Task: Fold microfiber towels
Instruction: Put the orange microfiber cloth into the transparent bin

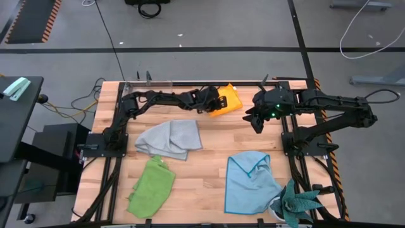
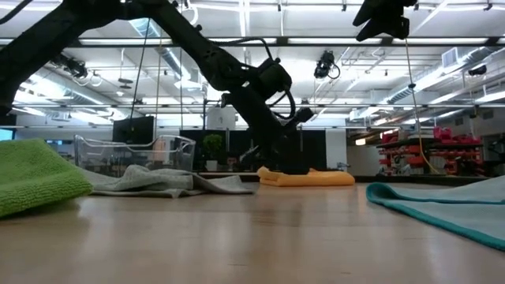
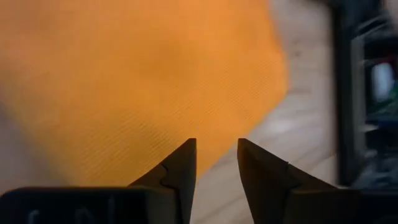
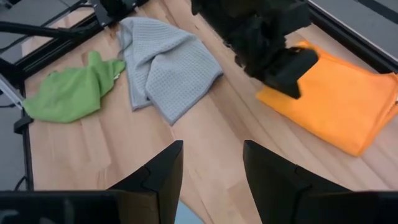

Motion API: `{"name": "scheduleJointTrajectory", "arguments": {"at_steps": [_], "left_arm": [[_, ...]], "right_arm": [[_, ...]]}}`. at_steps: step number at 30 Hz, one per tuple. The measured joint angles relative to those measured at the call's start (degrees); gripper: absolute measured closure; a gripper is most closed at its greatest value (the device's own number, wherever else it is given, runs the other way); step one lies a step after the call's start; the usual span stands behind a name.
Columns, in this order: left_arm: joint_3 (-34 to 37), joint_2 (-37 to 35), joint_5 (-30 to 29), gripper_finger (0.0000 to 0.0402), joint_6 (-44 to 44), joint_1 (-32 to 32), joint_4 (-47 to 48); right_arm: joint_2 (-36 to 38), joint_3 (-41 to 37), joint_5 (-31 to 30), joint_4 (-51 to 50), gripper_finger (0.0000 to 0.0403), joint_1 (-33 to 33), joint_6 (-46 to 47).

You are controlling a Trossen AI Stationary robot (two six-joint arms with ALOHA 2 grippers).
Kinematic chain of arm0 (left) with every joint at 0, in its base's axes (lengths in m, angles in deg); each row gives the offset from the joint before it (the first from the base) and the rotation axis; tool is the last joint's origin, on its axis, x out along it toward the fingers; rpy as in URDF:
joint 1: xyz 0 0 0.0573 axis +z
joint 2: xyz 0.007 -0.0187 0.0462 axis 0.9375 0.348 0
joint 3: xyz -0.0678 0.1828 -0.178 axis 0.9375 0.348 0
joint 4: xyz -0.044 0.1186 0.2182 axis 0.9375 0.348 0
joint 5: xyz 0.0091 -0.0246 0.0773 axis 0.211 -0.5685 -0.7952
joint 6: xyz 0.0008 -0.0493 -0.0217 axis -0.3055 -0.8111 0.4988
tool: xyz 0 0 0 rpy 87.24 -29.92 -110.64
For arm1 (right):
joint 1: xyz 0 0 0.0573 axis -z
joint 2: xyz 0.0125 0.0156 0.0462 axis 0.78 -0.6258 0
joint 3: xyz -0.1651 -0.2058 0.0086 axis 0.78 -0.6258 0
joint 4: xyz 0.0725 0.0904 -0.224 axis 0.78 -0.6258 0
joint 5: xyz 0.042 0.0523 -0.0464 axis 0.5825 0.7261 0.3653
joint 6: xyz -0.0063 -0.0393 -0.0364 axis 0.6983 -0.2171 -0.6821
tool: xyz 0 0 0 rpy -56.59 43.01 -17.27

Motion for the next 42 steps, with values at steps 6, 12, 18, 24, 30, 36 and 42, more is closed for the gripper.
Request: {"name": "scheduleJointTrajectory", "arguments": {"at_steps": [6,12,18,24,30,36,42], "left_arm": [[-0.02,-2.71,-0.53,0.0306,0.97,-1.04,6.34],[-0.02,-3.24,-0.27,0.0324,2.14,-1.61,6.25],[0.0,-3.22,-5.55,0.0349,2.05,-1.37,11.08],[0.02,-5.9,-5.98,0.0366,3.4,-2.34,9.0],[-0.02,-10.84,-7.03,0.0367,9.78,-3.31,8.84],[0.04,-14.7,-7.52,0.0359,11.93,-3.2,12.03],[-0.02,-17.56,-7.35,0.0367,15.18,-4.03,12.96]], "right_arm": [[0.0,0.0,-0.01,-0.43,0.0229,0.26,-1.52],[0.0,-5.11,0.52,-0.8,0.0229,5.11,-0.29],[-0.22,-18.49,11.42,16.31,0.0229,16.58,6.0],[-4.8,-25.43,11.57,28.82,0.0235,26.44,11.36],[-15.2,-25.49,11.14,37.66,0.0281,29.23,9.16],[-23.67,-25.02,10.32,47.01,0.0346,29.68,10.74],[-28.66,-20.6,4.79,46.82,0.0397,29.42,8.72]]}}
